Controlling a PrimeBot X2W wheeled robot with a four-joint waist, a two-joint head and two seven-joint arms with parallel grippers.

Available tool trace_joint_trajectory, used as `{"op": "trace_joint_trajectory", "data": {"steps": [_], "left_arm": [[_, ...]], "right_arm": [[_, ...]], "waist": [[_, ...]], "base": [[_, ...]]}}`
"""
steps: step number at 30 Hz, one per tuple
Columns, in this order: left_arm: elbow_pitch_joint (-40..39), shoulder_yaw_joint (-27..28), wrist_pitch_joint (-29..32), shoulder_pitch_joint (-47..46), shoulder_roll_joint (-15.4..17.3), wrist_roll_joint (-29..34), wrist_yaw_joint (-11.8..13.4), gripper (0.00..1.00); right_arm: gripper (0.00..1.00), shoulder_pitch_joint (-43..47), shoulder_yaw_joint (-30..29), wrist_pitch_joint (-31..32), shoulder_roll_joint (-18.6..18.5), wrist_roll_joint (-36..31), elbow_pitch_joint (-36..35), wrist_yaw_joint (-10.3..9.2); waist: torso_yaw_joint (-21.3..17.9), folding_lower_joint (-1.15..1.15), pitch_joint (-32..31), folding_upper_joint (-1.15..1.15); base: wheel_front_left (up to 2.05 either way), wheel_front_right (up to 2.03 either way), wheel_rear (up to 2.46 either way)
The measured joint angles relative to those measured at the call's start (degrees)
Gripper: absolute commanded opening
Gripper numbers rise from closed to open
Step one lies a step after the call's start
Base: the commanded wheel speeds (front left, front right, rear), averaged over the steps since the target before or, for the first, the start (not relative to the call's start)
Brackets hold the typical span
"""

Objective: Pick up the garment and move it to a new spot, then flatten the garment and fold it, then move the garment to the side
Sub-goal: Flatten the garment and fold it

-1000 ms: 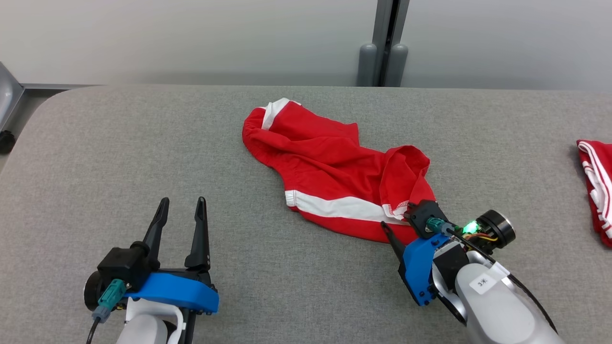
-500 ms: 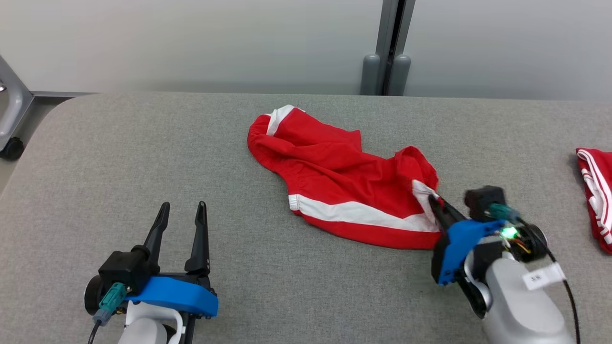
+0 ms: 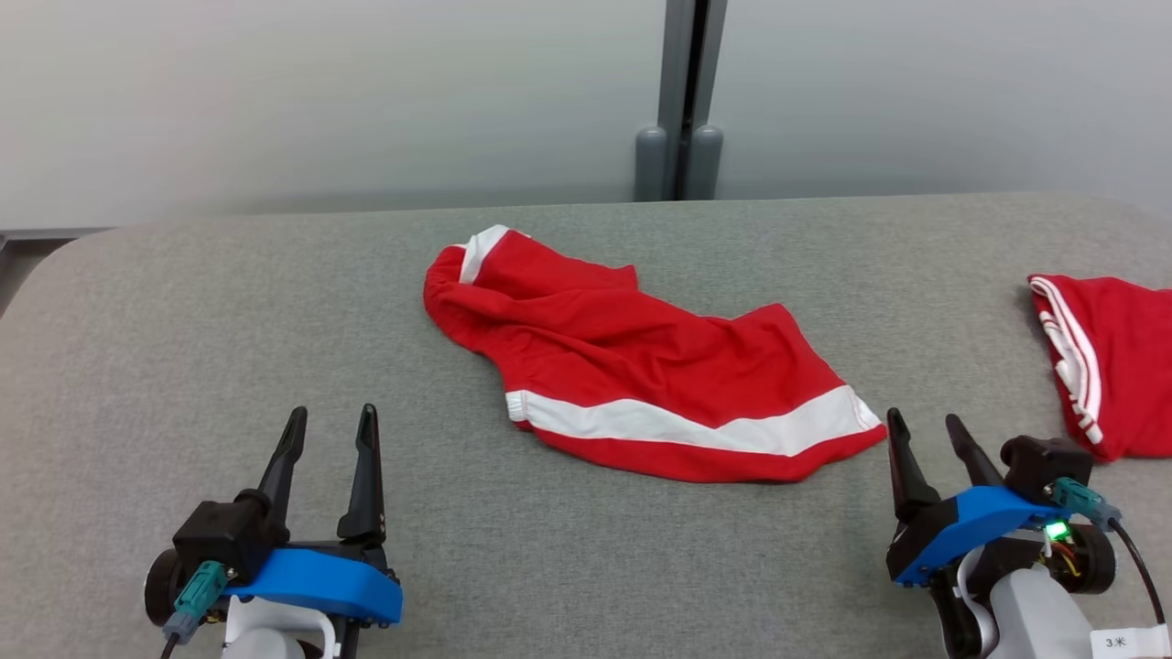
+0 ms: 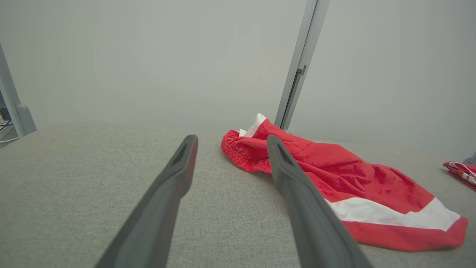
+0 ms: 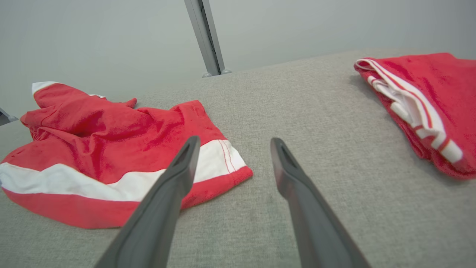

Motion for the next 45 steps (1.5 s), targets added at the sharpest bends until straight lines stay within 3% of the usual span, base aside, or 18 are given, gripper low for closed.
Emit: {"op": "trace_joint_trajectory", "data": {"steps": [10, 20, 45], "left_arm": [[-1.1, 1.37, 0.0, 1.47, -0.02, 0.54, 0.04, 1.0], [-0.77, 2.58, 0.0, 3.8, -0.03, 1.31, 0.13, 1.0], [2.24, 3.6, 0.0, 5.03, 0.03, 1.51, 0.19, 1.0]], "right_arm": [[1.0, 6.25, -0.78, -0.05, -0.02, -7.76, -15.38, 0.0], [1.0, 12.98, 1.74, 4.05, 0.0, -5.72, -29.72, 0.0], [1.0, 17.32, 1.21, 7.93, 0.01, -1.46, -32.77, 0.0]], "waist": [[-3.73, 0.0, -0.72, 0.0], [-5.45, -0.01, -2.36, 0.0], [-3.82, 0.0, -4.23, 0.0]], "base": [[0.0, 0.0, 0.0], [0.0, 0.0, 0.0], [0.0, 0.0, 0.0]]}}
